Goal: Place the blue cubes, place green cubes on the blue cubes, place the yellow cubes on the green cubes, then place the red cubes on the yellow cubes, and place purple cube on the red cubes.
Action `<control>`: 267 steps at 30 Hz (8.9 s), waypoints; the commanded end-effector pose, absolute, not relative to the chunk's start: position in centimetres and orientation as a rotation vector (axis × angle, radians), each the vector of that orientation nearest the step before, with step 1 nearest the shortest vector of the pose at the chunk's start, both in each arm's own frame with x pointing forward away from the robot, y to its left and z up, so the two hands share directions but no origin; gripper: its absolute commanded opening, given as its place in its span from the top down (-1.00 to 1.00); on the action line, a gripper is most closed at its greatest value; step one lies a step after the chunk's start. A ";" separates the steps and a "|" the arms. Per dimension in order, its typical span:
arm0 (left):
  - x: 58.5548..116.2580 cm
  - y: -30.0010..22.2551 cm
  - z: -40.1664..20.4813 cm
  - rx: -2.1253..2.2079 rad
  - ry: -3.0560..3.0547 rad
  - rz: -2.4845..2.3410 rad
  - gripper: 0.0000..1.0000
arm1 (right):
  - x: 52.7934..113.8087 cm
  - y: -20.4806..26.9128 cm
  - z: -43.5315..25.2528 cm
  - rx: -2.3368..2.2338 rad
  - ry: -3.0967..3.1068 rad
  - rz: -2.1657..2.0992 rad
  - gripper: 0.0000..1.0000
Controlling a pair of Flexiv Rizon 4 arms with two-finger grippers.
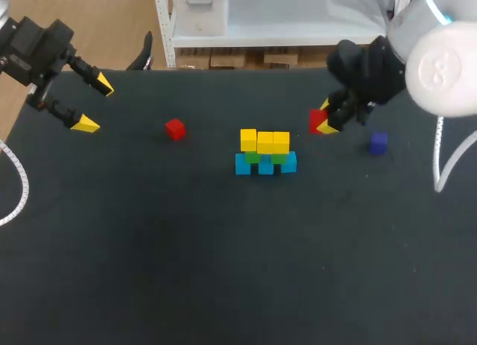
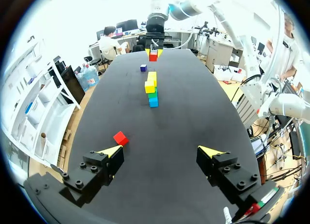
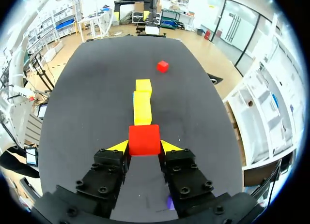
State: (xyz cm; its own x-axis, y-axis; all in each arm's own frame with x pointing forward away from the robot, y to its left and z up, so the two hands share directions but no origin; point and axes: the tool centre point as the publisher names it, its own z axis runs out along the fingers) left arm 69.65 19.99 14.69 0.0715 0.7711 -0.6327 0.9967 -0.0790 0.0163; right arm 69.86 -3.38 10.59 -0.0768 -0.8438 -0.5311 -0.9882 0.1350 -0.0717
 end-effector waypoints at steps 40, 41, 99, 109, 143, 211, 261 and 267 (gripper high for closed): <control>69.8 20.0 14.7 1.908 1.747 -0.664 -1.00 | 69.8 3.5 8.4 -1.871 1.928 0.464 1.00; 69.8 20.0 14.7 1.908 1.747 -0.664 -1.00 | 69.8 3.6 8.3 -1.870 1.929 0.466 1.00; 69.8 20.0 14.7 1.908 1.747 -0.664 -1.00 | 70.6 3.5 7.7 -1.871 1.947 0.475 0.35; 69.8 20.0 14.7 1.908 1.747 -0.664 -1.00 | 70.6 3.5 7.7 -1.870 1.944 0.484 -0.38; 69.8 20.0 14.7 1.908 1.747 -0.664 -1.00 | 71.7 5.2 8.2 -1.877 1.897 0.450 -1.00; 69.8 20.0 14.7 1.908 1.747 -0.664 -1.00 | 72.3 -1.3 12.2 -1.704 1.923 0.519 -1.00; 70.5 18.3 14.7 2.067 1.581 -0.644 -1.00 | 70.3 -22.3 9.3 -1.534 1.900 0.625 -1.00; 72.5 15.1 13.9 2.339 1.361 -0.606 -1.00 | 70.3 -22.3 9.3 -1.534 1.900 0.625 -1.00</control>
